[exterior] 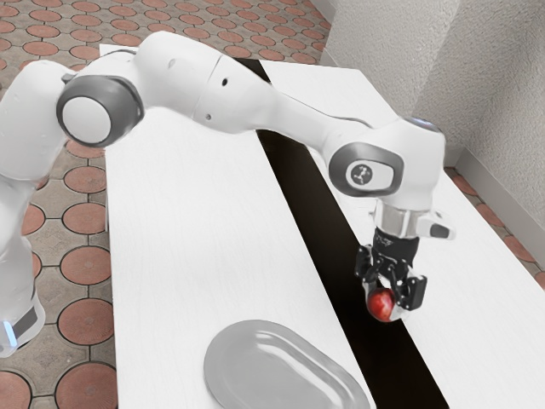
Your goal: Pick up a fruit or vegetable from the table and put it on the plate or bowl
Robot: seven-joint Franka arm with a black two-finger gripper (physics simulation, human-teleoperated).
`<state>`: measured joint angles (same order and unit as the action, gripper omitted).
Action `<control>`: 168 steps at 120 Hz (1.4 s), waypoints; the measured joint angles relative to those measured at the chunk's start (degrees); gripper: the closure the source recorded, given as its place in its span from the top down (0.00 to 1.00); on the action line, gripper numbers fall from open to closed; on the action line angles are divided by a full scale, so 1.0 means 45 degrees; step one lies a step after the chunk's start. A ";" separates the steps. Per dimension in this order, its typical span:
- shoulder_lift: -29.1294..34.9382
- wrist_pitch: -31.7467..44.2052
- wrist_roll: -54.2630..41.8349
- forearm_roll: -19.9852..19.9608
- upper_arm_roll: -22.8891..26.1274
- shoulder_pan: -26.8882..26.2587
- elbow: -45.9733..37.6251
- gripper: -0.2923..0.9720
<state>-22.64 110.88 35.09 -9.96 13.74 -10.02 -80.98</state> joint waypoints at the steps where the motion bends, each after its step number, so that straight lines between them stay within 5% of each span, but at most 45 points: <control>1: 0.0174 0.0000 0.0041 0.0027 -0.0001 -0.0067 -0.0119 0.43; 21: 0.3645 -0.0005 0.1338 0.0549 0.0003 -0.1998 -0.3004 0.43; 42: 0.5768 -0.0013 0.3157 0.0634 -0.0001 -0.4078 -0.5149 0.40; 76: 0.5994 -0.0027 0.5435 0.0566 0.0002 -0.3186 -0.5653 0.42; 129: 0.6400 0.0100 0.7773 0.0471 0.0026 -0.4005 -0.6442 0.42; 145: 0.6354 0.0151 0.8254 0.0315 0.0031 -0.4007 -0.6443 0.63; 168: 0.6376 0.0182 0.8762 0.0259 0.0032 -0.4066 -0.6451 0.73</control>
<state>6.05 111.69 74.52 -8.79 13.89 -28.32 -110.01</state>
